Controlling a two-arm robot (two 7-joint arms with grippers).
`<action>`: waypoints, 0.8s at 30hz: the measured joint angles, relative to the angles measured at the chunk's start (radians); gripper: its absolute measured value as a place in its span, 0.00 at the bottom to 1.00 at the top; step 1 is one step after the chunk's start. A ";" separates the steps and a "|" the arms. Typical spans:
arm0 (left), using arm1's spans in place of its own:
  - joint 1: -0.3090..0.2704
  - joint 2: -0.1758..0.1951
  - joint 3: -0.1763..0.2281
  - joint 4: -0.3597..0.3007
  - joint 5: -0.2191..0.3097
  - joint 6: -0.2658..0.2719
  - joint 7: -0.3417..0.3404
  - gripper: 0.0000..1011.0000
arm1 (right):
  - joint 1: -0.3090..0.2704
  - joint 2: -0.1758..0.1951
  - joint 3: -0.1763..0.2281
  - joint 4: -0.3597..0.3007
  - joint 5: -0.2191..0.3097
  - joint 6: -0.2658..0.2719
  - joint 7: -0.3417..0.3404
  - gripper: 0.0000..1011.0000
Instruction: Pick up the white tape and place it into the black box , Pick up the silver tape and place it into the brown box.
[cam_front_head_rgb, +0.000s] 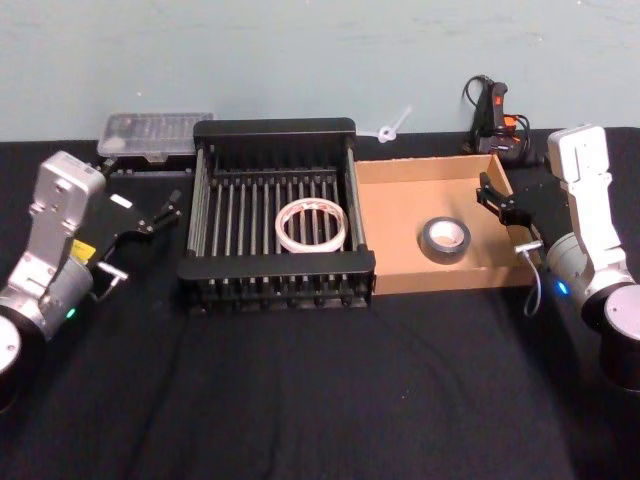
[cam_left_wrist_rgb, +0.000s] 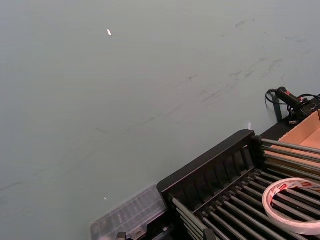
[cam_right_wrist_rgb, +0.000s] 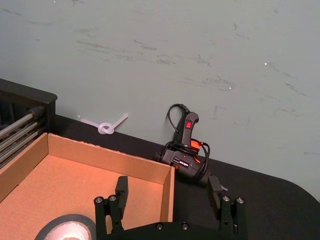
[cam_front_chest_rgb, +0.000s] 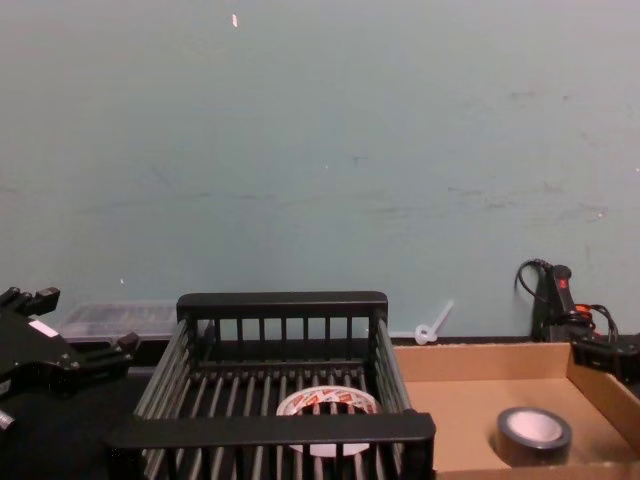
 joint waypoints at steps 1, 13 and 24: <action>0.000 0.000 0.000 0.000 0.000 0.000 0.000 0.99 | 0.000 0.000 0.000 0.000 0.000 0.000 0.000 0.99; 0.000 0.000 0.000 0.000 0.000 0.000 0.000 0.99 | 0.000 0.000 -0.001 0.000 0.000 -0.001 0.001 0.99; 0.000 0.000 0.000 0.000 0.000 0.000 0.000 0.99 | 0.000 0.000 -0.001 0.000 0.000 -0.001 0.001 0.99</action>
